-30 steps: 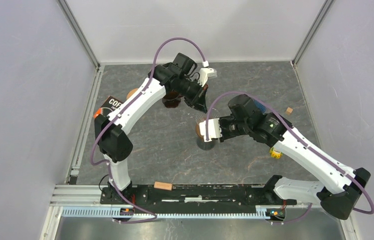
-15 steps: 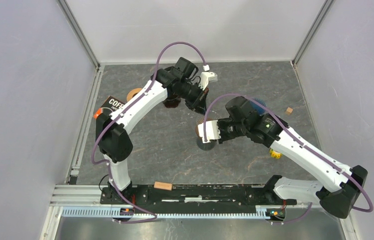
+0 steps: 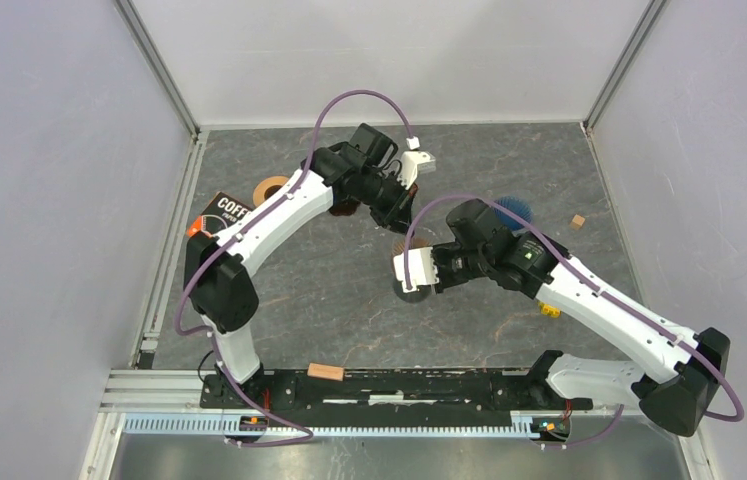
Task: Place the coffee filter in the dripper
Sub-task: Place the coffee dripper in the dripper holder.
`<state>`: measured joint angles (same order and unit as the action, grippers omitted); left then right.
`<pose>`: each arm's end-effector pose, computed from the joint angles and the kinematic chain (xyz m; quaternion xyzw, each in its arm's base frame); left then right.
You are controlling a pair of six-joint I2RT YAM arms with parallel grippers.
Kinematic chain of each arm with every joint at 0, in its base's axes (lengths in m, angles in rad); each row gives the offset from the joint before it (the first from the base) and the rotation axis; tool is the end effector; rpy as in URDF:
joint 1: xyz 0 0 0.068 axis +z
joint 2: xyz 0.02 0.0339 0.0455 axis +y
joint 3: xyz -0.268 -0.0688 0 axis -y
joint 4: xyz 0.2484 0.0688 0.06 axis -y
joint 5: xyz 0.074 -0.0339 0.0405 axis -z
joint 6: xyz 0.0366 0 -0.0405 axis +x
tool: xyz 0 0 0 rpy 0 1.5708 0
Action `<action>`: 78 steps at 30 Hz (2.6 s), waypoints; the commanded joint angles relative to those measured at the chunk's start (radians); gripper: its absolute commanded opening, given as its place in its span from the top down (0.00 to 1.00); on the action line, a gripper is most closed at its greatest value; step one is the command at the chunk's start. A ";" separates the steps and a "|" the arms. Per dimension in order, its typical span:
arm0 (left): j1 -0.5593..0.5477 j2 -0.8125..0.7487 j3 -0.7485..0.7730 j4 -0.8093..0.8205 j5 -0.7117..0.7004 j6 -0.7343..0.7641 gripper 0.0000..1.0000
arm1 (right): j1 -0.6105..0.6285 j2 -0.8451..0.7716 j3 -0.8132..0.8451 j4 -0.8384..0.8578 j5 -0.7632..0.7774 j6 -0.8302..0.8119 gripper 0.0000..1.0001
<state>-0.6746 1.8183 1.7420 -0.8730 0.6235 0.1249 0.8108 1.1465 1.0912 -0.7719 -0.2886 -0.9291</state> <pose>0.2977 -0.2655 0.3299 0.4391 0.7983 -0.3601 0.2008 0.1542 0.1774 0.3236 -0.7384 0.5546 0.1125 0.3668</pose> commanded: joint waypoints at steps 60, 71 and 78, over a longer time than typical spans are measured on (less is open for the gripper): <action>-0.042 -0.152 -0.396 0.250 -0.104 0.050 0.98 | 0.009 0.096 0.018 0.007 0.069 0.005 1.00; -0.051 -0.137 -0.407 0.250 -0.111 0.059 0.98 | 0.009 0.106 -0.024 0.027 0.082 0.009 1.00; -0.054 -0.136 -0.430 0.266 -0.121 0.058 0.98 | 0.008 0.113 -0.016 0.033 0.089 0.013 1.00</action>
<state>-0.6933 1.6276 1.3891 -0.4694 0.5560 0.1318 0.8276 1.1992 1.1084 -0.7811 -0.2745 -0.9348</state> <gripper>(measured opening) 0.046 0.122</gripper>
